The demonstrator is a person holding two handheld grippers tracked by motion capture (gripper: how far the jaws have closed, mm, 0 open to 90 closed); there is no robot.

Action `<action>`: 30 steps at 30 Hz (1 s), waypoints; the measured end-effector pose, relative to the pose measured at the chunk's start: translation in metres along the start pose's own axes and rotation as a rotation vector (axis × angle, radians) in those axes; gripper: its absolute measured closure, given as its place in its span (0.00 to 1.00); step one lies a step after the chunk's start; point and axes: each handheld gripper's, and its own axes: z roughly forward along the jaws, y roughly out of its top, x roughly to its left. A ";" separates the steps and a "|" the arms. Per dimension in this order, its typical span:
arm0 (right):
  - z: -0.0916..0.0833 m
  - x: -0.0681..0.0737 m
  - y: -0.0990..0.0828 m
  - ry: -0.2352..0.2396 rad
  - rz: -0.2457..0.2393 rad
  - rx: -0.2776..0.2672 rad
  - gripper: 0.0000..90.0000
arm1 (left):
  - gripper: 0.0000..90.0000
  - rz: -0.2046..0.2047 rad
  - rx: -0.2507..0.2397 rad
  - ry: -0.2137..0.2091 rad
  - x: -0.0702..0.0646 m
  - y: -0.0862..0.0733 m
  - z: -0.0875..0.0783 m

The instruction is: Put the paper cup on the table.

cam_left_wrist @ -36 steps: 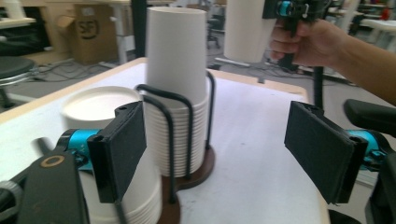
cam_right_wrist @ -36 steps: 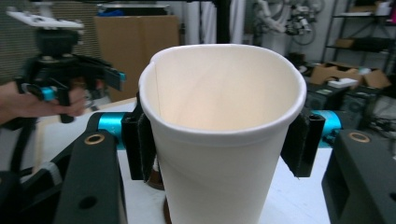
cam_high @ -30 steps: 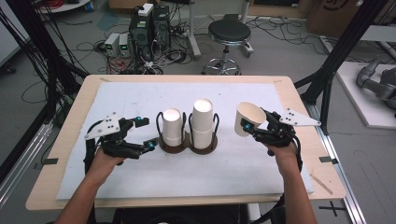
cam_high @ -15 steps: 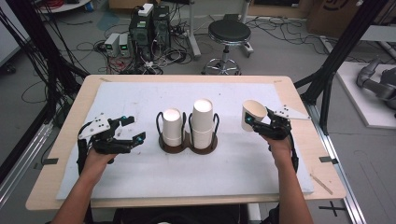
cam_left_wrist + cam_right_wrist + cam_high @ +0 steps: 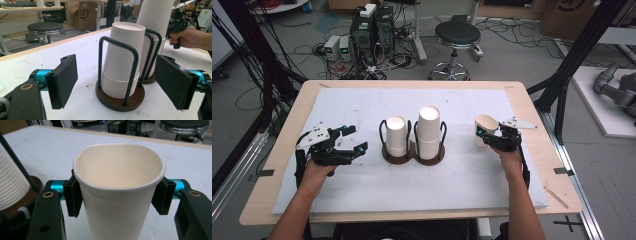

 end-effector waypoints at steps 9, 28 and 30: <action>-0.003 -0.003 -0.005 0.005 0.039 0.032 0.32 | 0.22 -0.005 0.002 0.001 0.001 -0.001 0.000; -0.035 0.006 -0.016 -0.008 0.001 0.102 0.22 | 0.21 -0.014 0.001 0.014 0.004 0.000 -0.002; -0.043 0.009 -0.017 -0.002 -0.016 0.109 0.22 | 0.21 -0.016 0.000 0.018 0.004 0.000 -0.003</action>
